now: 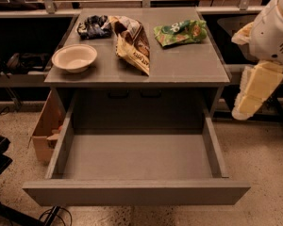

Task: Place blue chip bag into top drawer

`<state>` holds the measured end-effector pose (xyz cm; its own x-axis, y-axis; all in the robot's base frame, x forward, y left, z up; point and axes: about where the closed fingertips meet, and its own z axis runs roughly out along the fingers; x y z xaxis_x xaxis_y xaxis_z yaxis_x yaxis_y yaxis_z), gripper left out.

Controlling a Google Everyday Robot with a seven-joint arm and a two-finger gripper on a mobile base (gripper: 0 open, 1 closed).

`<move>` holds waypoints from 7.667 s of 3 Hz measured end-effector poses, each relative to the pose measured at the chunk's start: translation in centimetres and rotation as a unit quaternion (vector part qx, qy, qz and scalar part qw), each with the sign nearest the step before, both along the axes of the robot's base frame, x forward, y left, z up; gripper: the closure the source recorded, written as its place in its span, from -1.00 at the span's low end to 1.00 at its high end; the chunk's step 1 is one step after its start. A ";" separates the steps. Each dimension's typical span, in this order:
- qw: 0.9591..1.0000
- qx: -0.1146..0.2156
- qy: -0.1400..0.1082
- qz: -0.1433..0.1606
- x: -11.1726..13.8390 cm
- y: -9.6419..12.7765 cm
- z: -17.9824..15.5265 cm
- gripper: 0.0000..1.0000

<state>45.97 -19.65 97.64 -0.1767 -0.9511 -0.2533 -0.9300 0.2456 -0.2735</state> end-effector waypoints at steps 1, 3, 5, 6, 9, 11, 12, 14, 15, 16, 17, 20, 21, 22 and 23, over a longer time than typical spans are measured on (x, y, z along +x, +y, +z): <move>0.996 0.034 -0.060 0.051 4.9 5.2 1.8 -1.00; 0.963 0.046 -0.208 0.165 12.8 21.1 10.4 -1.00; 0.959 0.041 -0.215 0.180 12.7 22.8 10.8 -1.00; 0.959 0.048 -0.213 0.182 15.0 23.0 9.9 -1.00; 0.966 0.054 -0.176 0.182 35.1 31.0 -1.8 -1.00; 0.961 0.118 -0.218 0.125 43.1 35.5 -5.2 -1.00; 0.953 0.154 -0.256 0.048 45.8 33.0 -3.0 -1.00; 0.949 0.176 -0.262 0.011 47.3 34.3 -3.7 -1.00; 0.937 0.221 -0.269 -0.043 49.5 36.9 -5.1 -1.00; 0.927 0.260 -0.256 -0.083 50.8 38.8 -7.5 -1.00; 0.917 0.296 -0.219 -0.150 52.0 38.3 -11.3 -0.94; 0.907 0.321 -0.194 -0.191 52.4 37.6 -12.8 0.47; 0.907 0.321 -0.194 -0.191 52.4 37.6 -12.8 0.90; 0.907 0.321 -0.194 -0.191 52.4 37.6 -12.8 1.00; 0.915 0.306 -0.190 -0.182 51.9 37.4 -12.5 1.00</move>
Offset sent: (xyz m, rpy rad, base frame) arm 0.1529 0.2227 0.1147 0.1136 -0.4741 0.3890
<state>97.82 17.75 85.14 -0.2411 -0.5067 -0.8277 -0.6223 0.7352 -0.2688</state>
